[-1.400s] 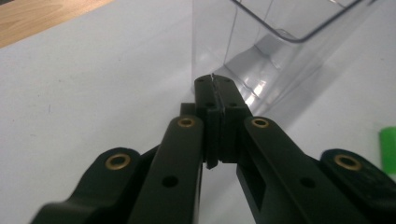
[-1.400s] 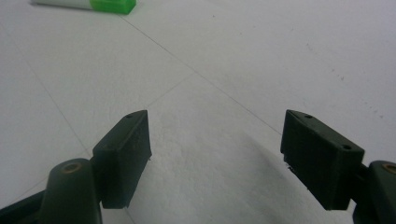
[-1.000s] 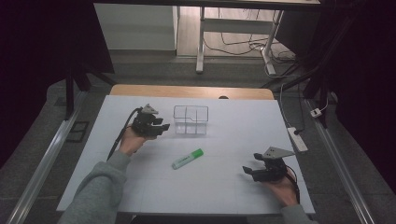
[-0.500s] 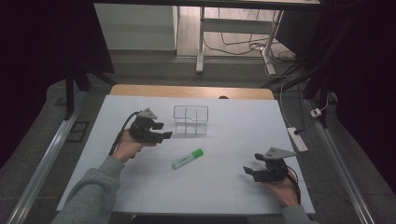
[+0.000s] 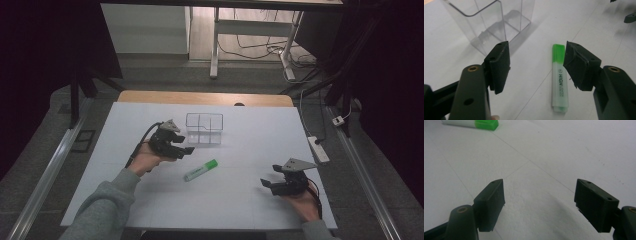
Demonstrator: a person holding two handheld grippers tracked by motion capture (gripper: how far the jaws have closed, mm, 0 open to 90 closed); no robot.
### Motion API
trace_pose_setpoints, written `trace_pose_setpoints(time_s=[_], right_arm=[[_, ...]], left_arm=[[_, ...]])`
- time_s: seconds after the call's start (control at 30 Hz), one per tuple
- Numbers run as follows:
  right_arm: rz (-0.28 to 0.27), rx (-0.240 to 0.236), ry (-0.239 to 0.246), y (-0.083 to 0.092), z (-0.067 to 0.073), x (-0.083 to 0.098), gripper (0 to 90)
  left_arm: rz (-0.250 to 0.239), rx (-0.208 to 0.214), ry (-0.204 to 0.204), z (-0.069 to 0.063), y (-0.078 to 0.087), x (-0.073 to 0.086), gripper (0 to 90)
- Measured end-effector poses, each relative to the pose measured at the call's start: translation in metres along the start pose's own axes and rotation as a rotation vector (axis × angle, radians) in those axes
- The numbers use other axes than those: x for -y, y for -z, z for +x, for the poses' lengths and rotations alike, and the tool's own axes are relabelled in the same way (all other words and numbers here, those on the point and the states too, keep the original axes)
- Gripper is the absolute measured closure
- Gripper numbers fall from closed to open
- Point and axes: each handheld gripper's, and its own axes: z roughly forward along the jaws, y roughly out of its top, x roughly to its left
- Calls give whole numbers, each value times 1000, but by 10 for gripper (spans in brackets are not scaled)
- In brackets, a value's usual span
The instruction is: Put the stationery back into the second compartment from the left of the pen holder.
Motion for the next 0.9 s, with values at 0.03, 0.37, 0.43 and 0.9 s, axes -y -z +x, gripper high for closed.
trace_pose_setpoints(time_s=[0.03,0.37,0.43,0.9], right_arm=[[3,3,11,0,1,0,239],[15,10,33,-1,3,0,241],[18,8,29,-1,3,0,241],[13,5,29,0,3,0,241]], left_arm=[[4,4,-3,-1,-2,-1,379],[34,42,-62,-19,-20,-17,379],[44,44,-70,-22,-23,-20,379],[132,64,-107,-35,-56,-31,378]])
